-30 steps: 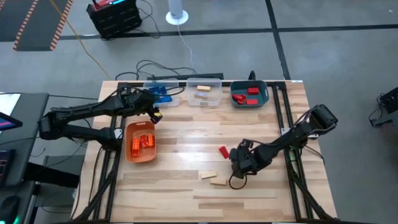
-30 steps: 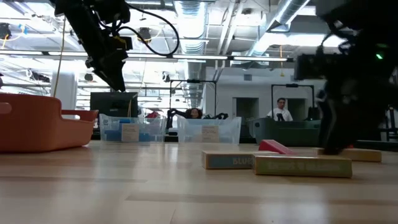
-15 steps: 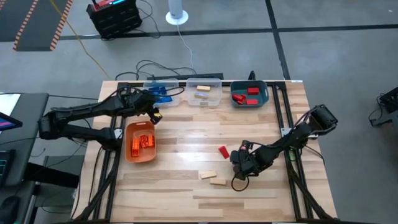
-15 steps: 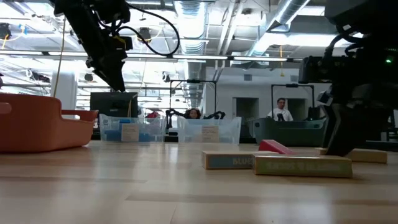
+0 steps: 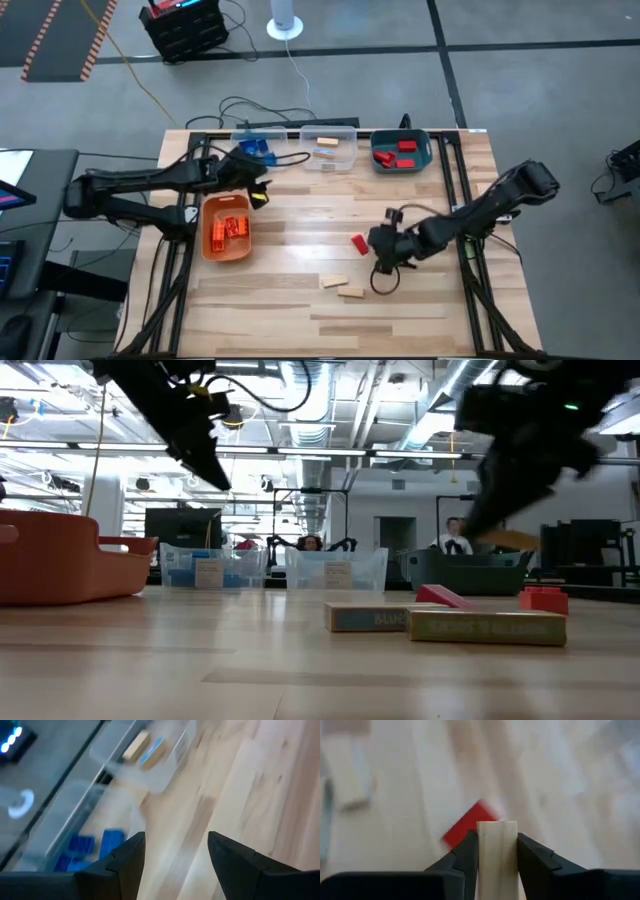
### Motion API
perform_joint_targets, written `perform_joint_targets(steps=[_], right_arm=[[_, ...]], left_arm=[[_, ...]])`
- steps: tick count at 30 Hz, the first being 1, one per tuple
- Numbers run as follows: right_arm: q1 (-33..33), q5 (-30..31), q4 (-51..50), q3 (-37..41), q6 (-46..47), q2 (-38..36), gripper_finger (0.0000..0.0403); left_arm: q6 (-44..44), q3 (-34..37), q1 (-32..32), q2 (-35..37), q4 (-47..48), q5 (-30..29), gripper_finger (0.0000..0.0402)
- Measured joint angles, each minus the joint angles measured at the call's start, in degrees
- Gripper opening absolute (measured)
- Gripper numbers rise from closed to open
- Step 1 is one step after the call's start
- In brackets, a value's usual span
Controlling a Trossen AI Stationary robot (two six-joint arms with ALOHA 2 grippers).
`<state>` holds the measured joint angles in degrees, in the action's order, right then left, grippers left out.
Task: Sort blocks
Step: Put the light brown block into the right transparent bin
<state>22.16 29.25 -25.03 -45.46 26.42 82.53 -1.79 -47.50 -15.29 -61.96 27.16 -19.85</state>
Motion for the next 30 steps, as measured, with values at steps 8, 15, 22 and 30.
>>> perform_joint_targets(steps=[8,15,22,30], right_arm=[[-13.9,-0.3,17.4,1.9,-21.7,-3.6,0.0131],[-29.9,-13.7,38.7,1.8,-36.2,1.7,0.0135],[-44.3,-27.1,43.4,-8.0,-38.0,12.9,0.0135],[-49.4,-29.8,28.5,-29.6,-42.0,28.6,0.0135]], left_arm=[[-0.8,0.0,0.9,-5.5,-9.8,-0.7,0.0211],[7.8,0.1,3.1,-9.6,-19.1,-8.7,0.0211],[5.9,0.0,4.1,-10.4,-32.9,-10.4,0.0211],[4.0,0.1,4.9,-10.5,-31.4,-10.1,0.0211]])
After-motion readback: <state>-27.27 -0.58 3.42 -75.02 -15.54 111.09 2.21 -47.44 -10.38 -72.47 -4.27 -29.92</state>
